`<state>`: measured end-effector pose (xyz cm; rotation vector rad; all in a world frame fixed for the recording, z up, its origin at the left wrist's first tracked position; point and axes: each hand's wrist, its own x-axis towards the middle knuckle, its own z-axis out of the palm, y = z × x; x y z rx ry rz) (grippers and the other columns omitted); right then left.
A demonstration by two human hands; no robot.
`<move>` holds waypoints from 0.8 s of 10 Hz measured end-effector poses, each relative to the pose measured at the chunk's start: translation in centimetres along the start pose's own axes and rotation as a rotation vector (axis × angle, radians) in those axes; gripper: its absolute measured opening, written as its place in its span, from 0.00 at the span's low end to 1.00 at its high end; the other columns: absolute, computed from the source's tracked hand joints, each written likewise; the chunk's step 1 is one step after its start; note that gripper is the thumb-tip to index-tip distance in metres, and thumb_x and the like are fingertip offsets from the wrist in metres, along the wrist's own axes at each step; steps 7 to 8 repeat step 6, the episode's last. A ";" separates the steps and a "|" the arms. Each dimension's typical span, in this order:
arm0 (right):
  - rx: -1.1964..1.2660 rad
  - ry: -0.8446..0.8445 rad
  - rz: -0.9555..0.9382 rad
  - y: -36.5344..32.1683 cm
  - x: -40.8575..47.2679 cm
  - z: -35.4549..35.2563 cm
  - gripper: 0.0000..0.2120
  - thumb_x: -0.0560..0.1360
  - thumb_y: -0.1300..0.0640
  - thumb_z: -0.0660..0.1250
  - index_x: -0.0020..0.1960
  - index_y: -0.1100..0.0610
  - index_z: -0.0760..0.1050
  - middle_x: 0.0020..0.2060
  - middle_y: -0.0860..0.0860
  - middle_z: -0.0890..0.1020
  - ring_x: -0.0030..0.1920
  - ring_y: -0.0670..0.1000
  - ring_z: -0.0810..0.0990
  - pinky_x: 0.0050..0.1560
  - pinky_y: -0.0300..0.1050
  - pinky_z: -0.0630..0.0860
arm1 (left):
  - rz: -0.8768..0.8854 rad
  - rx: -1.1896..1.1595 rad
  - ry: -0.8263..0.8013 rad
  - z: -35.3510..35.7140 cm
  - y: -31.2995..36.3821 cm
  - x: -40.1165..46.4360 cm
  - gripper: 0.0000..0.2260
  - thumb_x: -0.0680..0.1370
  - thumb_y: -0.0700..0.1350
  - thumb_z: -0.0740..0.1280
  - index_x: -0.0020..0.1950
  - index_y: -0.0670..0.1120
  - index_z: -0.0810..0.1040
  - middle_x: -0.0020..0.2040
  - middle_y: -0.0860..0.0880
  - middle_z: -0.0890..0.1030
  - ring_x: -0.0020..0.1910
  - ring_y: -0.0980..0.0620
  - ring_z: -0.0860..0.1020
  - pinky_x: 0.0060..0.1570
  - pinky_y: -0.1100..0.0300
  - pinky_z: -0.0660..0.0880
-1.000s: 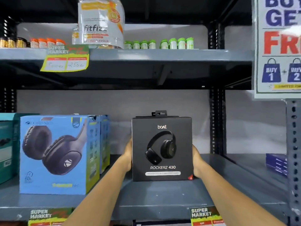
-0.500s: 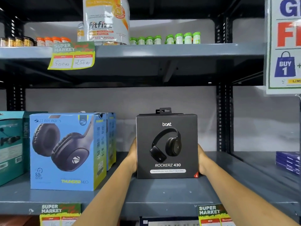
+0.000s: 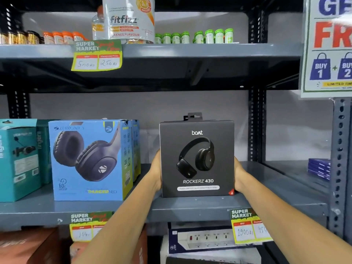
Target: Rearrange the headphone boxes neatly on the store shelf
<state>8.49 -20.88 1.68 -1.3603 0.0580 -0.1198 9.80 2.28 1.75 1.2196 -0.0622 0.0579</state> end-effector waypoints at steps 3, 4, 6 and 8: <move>0.032 0.001 0.013 -0.2 -1.0 0.2 0.24 0.76 0.47 0.59 0.23 0.53 0.71 0.19 0.50 0.75 0.18 0.48 0.72 0.17 0.36 0.68 | -0.005 0.005 -0.011 0.1 0.2 -0.9 0.13 0.77 0.57 0.61 0.41 0.50 0.78 0.33 0.47 0.82 0.33 0.49 0.79 0.32 0.60 0.75; 0.026 -0.001 -0.001 -0.3 -0.9 0.0 0.21 0.76 0.46 0.60 0.27 0.53 0.69 0.19 0.49 0.74 0.18 0.48 0.71 0.17 0.37 0.68 | -0.010 0.012 -0.011 0.2 0.1 -0.6 0.16 0.77 0.58 0.61 0.39 0.49 0.80 0.32 0.47 0.84 0.30 0.50 0.81 0.29 0.61 0.76; -0.004 0.027 -0.017 0.0 -1.3 -0.4 0.24 0.77 0.47 0.59 0.25 0.54 0.77 0.19 0.51 0.79 0.20 0.50 0.78 0.23 0.38 0.74 | -0.064 -0.025 -0.069 -0.6 0.1 -0.7 0.19 0.77 0.62 0.60 0.47 0.51 0.84 0.36 0.45 0.87 0.31 0.47 0.85 0.30 0.58 0.79; -0.004 0.027 -0.017 0.0 -1.3 -0.4 0.24 0.77 0.47 0.59 0.25 0.54 0.77 0.19 0.51 0.79 0.20 0.50 0.78 0.23 0.38 0.74 | -0.064 -0.025 -0.069 -0.6 0.1 -0.7 0.19 0.77 0.62 0.60 0.47 0.51 0.84 0.36 0.45 0.87 0.31 0.47 0.85 0.30 0.58 0.79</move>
